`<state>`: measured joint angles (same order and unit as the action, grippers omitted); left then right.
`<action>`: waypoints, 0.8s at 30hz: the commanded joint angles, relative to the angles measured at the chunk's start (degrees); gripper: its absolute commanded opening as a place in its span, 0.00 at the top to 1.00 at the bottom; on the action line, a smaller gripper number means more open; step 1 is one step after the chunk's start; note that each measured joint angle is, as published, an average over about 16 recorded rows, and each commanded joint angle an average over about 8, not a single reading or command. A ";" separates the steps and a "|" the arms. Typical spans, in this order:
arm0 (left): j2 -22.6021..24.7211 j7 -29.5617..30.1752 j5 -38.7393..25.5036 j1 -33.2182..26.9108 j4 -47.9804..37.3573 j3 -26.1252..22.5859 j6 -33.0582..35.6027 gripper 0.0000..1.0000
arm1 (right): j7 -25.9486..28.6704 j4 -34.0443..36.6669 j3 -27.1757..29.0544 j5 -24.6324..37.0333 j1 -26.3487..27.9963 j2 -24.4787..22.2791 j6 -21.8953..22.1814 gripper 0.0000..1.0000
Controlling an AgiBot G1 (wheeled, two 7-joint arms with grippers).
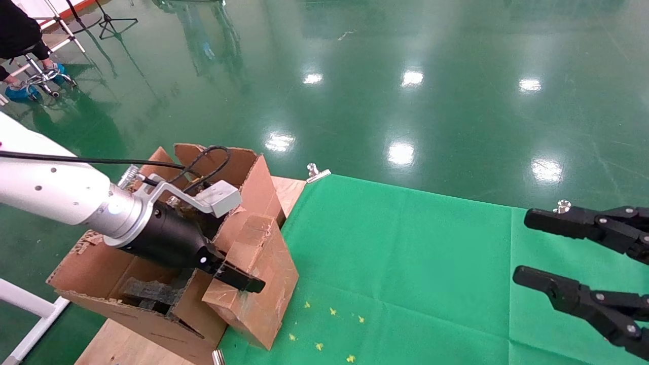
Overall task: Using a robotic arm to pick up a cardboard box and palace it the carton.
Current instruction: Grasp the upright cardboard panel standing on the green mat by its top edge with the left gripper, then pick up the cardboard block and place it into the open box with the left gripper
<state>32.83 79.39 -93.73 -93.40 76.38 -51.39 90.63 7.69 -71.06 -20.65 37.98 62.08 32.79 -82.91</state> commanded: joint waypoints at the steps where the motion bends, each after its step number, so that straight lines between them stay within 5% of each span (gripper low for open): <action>1: -0.01 -0.01 0.01 0.05 0.01 0.08 -0.02 1.00 | 0.00 0.00 0.00 0.00 0.00 0.00 0.00 0.00; 24: -1.65 -1.11 2.66 -2.31 -1.88 2.33 -2.75 1.00 | 0.00 0.00 0.00 0.00 0.00 0.00 0.00 0.00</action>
<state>31.01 77.85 -90.65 -96.32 73.95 -48.40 87.79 7.69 -71.06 -20.65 37.98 62.08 32.79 -82.91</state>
